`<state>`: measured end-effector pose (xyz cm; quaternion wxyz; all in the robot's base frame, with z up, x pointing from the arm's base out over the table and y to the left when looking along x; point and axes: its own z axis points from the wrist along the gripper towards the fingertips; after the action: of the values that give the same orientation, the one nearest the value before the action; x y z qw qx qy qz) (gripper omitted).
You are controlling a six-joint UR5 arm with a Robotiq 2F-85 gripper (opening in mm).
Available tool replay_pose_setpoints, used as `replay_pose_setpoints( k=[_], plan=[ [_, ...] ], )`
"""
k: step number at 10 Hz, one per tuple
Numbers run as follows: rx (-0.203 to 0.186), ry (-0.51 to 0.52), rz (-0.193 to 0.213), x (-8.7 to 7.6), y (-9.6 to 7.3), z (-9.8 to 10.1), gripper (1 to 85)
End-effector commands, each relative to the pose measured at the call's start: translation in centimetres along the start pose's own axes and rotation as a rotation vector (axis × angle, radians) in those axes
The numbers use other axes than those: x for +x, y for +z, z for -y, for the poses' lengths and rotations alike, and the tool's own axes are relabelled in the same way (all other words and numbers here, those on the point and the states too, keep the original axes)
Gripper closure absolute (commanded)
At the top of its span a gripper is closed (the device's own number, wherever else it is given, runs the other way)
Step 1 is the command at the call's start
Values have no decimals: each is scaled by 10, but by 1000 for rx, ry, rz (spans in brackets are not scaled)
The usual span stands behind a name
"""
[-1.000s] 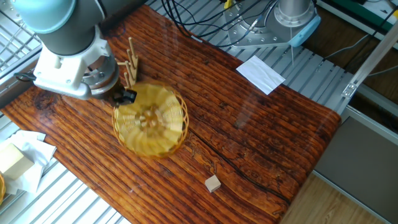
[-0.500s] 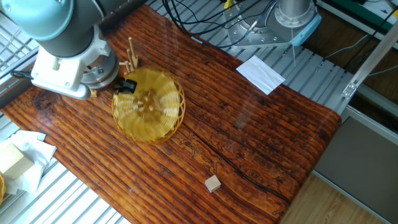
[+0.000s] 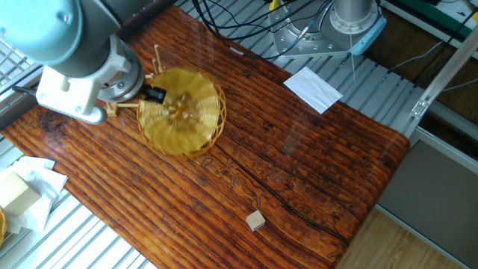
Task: Put the dish on the dish rack
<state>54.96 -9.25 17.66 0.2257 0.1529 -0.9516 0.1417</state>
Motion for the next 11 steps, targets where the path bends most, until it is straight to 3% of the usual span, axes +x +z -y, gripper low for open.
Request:
replay_pose_setpoints(
  k=[1,5,6,8,9,11],
  plan=[
    [65,12,-116,26,-3,17,847],
    [69,46,-180,40,-13,9,847],
    [107,40,-202,45,-16,17,847],
    [140,1,-274,61,-22,24,847],
    [194,-32,-316,69,-29,36,847],
    [208,-46,-357,76,-36,34,847]
  ],
)
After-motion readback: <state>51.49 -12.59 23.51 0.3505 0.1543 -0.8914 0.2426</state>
